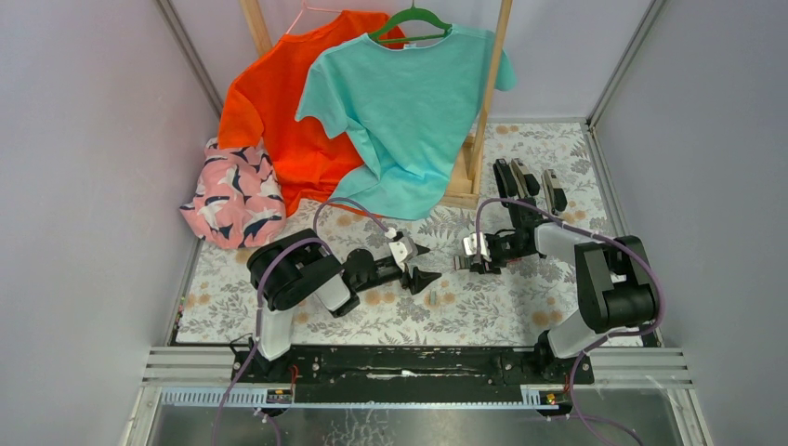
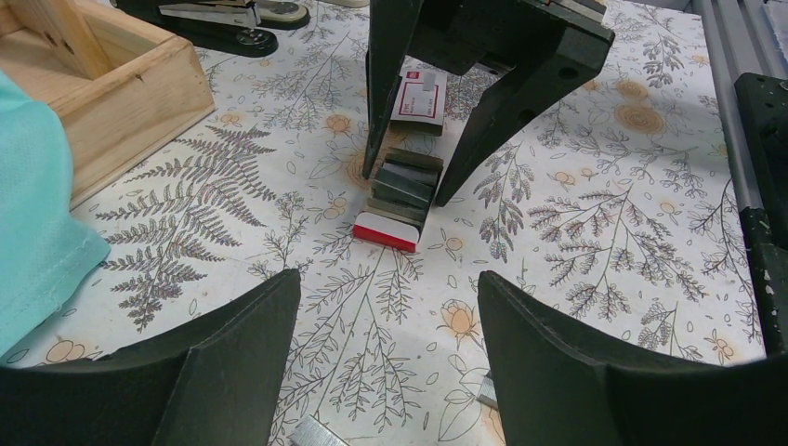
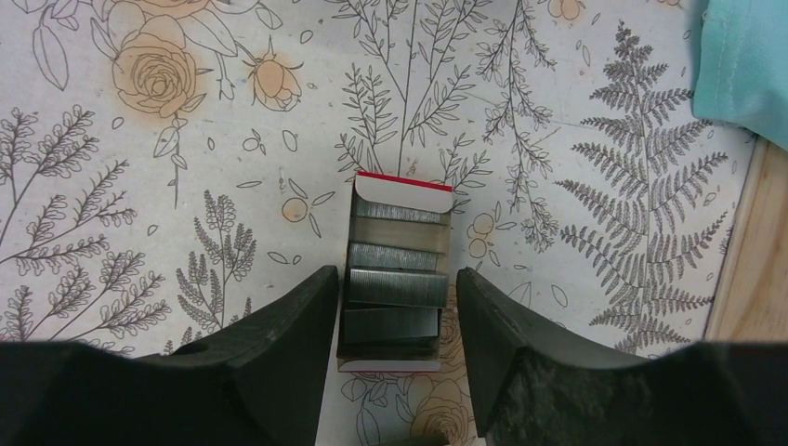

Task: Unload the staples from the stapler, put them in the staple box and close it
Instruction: Adjust the staple in the staple box.

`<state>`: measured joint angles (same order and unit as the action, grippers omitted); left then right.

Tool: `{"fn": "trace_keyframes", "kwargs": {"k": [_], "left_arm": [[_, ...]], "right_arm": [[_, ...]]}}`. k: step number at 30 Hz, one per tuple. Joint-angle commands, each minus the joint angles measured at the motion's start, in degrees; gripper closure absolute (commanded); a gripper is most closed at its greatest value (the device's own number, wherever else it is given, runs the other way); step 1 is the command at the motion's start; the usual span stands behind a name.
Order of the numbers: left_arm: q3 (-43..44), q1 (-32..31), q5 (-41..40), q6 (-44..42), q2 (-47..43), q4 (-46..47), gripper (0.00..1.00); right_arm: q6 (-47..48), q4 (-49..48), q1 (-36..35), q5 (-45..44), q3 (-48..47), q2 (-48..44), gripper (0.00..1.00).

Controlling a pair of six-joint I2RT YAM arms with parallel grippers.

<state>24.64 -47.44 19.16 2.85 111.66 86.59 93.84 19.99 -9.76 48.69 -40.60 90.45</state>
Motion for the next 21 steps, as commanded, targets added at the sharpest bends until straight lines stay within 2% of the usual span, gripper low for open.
{"fn": "trace_keyframes", "kwargs": {"k": [1, 5, 15, 17, 21], "left_arm": [[0.15, 0.59, 0.71, -0.14, 0.76, 4.63, 0.24], [0.15, 0.57, 0.87, -0.19, 0.71, 4.64, 0.24], [0.2, 0.57, 0.95, 0.12, 0.85, 4.73, 0.24], [0.15, 0.59, 1.07, 0.18, 0.87, 4.73, 0.24], [0.14, 0.59, 1.14, 0.25, 0.84, 4.78, 0.24]], "right_arm": [[1.94, -0.9, -0.62, -4.4, 2.03, -0.05, 0.41], [2.21, -1.17, -0.61, -4.52, 2.16, -0.49, 0.43], [2.84, -1.24, -0.62, -4.9, 2.72, -1.16, 0.56], [2.92, -1.27, -0.69, -4.92, 2.8, -1.34, 0.55], [1.89, -0.78, -0.62, -4.79, 1.99, -1.77, 0.46]]}}
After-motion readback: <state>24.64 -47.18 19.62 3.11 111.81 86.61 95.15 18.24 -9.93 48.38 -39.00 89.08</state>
